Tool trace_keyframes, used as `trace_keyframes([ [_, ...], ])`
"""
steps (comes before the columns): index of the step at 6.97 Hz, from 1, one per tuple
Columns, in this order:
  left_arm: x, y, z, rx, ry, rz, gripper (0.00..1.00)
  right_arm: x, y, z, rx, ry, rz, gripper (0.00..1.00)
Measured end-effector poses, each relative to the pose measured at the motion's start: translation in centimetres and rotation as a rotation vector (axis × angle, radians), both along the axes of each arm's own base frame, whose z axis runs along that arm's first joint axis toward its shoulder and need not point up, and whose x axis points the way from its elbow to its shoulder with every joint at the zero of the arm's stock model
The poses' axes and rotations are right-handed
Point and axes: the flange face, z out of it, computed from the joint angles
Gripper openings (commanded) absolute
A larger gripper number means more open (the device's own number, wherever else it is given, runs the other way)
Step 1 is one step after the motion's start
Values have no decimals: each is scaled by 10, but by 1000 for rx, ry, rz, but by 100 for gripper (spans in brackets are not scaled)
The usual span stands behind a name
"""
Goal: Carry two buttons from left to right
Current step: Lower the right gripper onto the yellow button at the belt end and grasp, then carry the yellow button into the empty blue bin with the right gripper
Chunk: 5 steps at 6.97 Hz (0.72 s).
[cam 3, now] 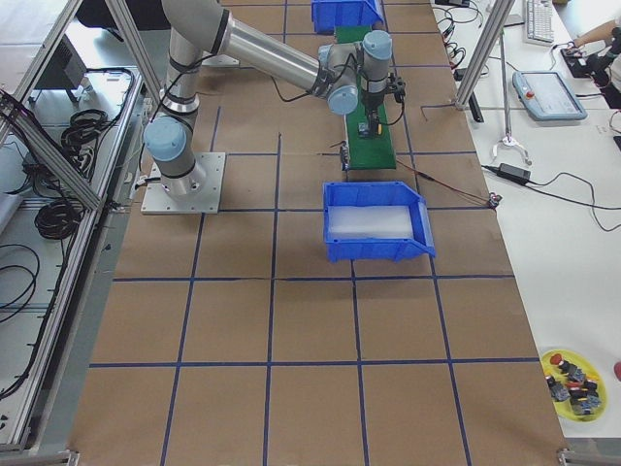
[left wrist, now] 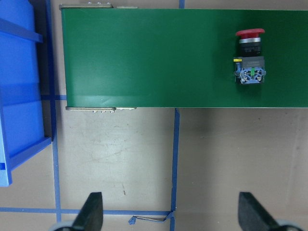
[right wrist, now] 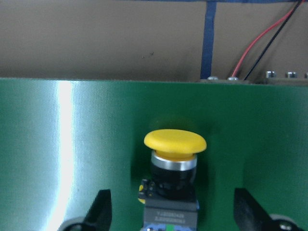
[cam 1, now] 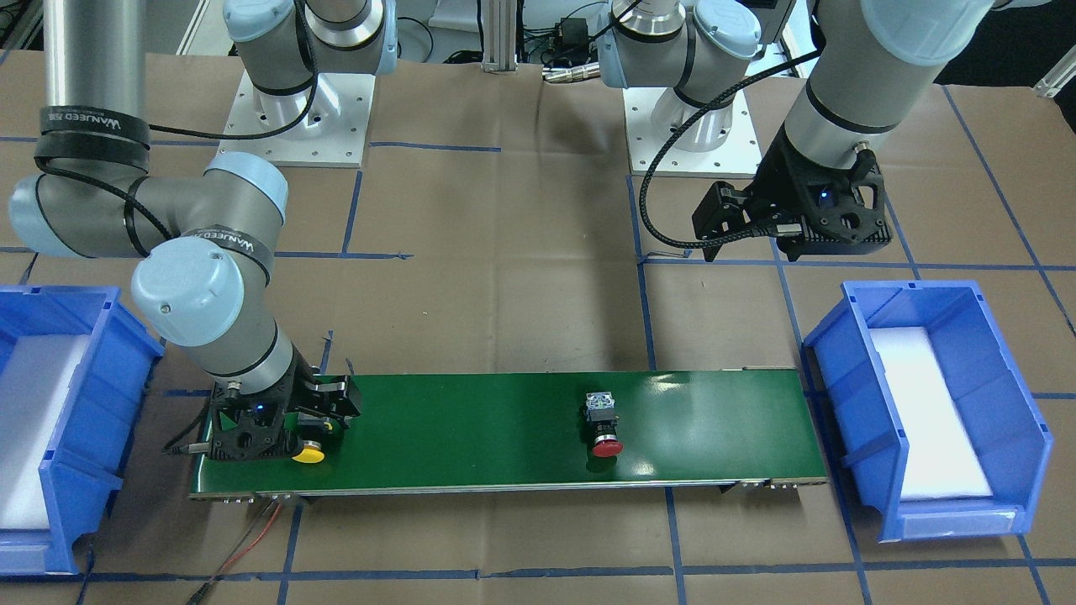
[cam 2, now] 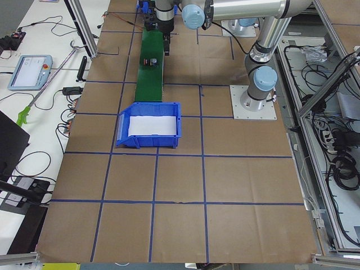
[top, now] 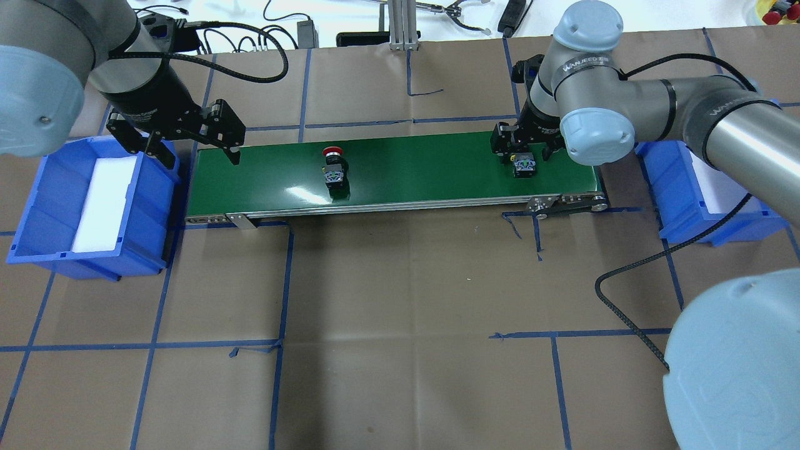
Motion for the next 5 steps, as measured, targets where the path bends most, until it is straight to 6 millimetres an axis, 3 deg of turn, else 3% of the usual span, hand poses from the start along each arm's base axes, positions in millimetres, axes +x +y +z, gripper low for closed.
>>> trace_keyframes([
  [1,0,0,0,0,0,0,100,-1,-1,-4,6,2,3,7],
  [3,0,0,0,-1,0,0,100,-8,-1,1,3,21,4,3],
  [4,0,0,0,-1,0,0,100,-17,1,14,-7,40,-8,3],
  [5,0,0,0,0,0,0,100,-35,6,43,-11,57,-37,3],
])
